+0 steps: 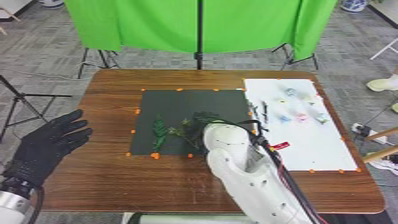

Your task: Arrange flowers

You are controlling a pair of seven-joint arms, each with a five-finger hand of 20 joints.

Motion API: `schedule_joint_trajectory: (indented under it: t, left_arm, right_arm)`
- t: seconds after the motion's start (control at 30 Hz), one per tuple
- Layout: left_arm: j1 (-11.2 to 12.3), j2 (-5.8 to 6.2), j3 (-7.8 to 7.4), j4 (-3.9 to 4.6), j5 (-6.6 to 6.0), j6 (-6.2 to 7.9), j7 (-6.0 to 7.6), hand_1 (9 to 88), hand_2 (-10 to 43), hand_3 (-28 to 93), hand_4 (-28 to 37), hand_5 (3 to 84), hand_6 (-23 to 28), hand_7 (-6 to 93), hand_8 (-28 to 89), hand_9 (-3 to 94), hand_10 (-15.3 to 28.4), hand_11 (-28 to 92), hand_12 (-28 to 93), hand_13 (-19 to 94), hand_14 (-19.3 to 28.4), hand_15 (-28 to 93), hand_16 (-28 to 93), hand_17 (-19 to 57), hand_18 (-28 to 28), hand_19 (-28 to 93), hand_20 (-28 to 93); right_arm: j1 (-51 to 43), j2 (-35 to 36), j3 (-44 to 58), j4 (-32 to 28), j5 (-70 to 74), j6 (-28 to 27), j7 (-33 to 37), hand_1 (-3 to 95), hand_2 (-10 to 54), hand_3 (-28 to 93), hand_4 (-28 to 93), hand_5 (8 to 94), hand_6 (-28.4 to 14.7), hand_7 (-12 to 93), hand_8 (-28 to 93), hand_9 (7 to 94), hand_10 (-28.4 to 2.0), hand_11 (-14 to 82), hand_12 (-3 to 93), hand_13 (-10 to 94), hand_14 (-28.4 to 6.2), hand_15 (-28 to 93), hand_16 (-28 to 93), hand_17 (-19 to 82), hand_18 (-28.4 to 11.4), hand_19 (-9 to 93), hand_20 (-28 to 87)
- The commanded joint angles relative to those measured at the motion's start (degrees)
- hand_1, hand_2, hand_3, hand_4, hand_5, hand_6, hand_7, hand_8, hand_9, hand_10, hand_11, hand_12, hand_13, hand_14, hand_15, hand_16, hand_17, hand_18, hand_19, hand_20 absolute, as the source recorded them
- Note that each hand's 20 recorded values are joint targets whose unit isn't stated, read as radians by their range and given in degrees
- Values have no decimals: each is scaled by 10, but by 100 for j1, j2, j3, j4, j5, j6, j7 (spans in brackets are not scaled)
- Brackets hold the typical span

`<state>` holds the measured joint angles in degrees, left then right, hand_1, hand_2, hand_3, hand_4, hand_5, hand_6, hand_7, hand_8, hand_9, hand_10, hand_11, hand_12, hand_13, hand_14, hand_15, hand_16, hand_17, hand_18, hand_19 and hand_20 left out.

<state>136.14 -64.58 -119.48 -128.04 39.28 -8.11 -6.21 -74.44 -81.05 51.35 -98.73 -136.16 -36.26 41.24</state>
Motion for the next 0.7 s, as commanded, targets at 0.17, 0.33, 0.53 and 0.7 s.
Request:
schedule_joint_trajectory:
  t: [0.17,0.33,0.53,0.7]
  left_arm:
    - [31,-15,42,40,-4,-35,-88,250,-9,714,-258,352,35,196,-111,303,125,261,148,233,154,406,-24,-83,218,474,84]
    - [32,-13,46,44,-1,-37,-86,250,-11,716,-258,353,35,195,-111,303,124,262,148,233,155,406,-24,-83,218,475,84]
    - [30,23,73,54,-21,0,-59,249,-9,716,-258,352,35,195,-110,303,124,262,148,233,155,405,-24,-83,218,475,83]
    - [-14,9,86,73,-14,-5,-92,249,-9,716,-257,352,35,194,-110,303,124,262,147,233,154,406,-24,-83,218,475,83]
  right_arm:
    - [-100,-283,149,-116,549,-168,457,193,119,785,-223,937,6,438,-132,937,-52,688,237,937,-36,784,244,615,-217,932,595]
    - [-111,-367,216,-126,791,-352,602,184,128,773,-226,937,3,434,-129,937,-52,686,232,937,-37,786,236,621,-216,932,594]
    - [-143,-435,280,-126,1131,-558,758,181,136,764,-229,937,0,426,-127,937,-52,684,225,937,-38,786,228,625,-217,932,591]
    - [-169,-452,313,-90,1088,-533,692,181,140,762,-229,937,-1,418,-125,937,-52,675,223,937,-40,782,227,624,-218,932,592]
